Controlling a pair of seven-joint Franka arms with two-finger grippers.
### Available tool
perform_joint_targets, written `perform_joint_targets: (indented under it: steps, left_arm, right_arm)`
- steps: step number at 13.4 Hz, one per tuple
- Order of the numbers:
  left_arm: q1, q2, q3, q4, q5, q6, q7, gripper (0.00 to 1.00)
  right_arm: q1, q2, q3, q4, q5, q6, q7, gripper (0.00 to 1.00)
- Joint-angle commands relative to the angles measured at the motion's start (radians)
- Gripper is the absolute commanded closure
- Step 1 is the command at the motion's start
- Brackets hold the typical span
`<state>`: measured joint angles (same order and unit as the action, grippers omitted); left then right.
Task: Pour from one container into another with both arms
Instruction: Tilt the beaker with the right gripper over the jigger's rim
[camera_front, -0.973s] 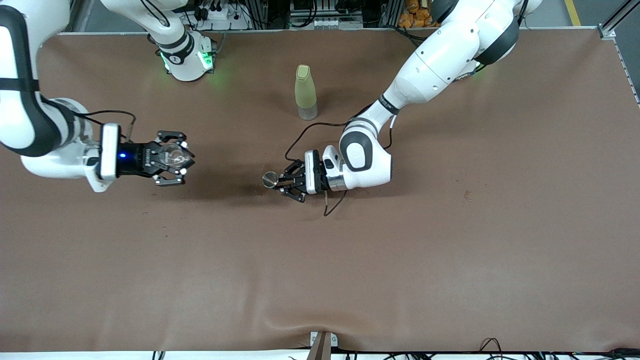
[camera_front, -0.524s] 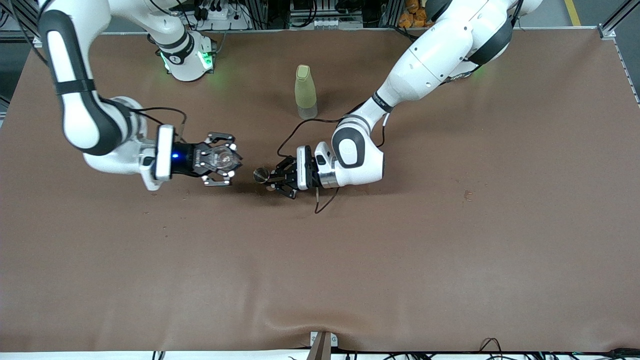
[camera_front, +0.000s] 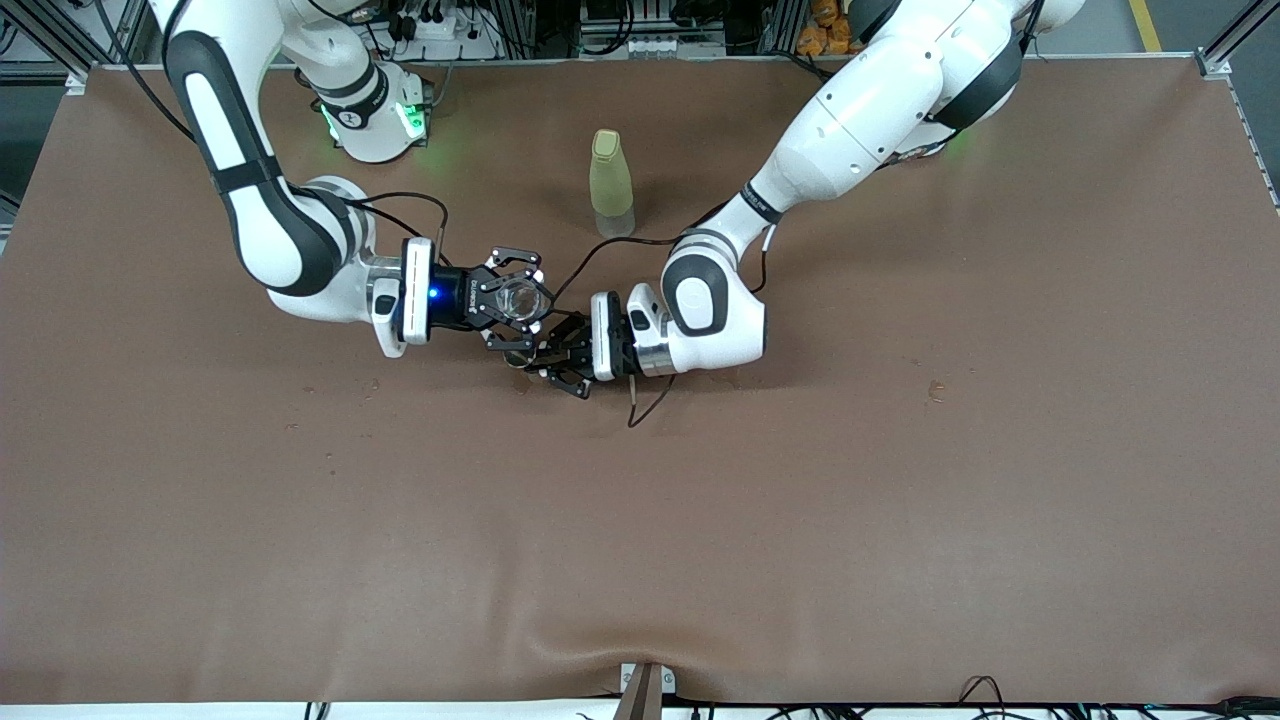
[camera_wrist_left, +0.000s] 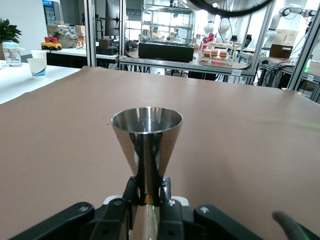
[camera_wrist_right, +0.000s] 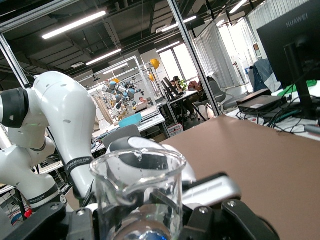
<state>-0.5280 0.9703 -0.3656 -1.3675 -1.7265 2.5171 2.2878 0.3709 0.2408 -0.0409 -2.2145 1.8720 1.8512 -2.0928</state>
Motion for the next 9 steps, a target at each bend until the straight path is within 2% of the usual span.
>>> perform_joint_targets:
  steps: [1, 9]
  left_arm:
    - [0.006, 0.007, -0.003, 0.013, -0.031, 0.009, 0.032, 1.00]
    - [0.016, 0.010, -0.003, 0.010, -0.038, 0.006, 0.048, 1.00]
  right_arm:
    - [0.003, -0.031, -0.001, -0.059, 0.032, 0.005, -0.029, 1.00]
    - [0.010, -0.015, 0.004, -0.096, 0.035, 0.005, -0.006, 1.00]
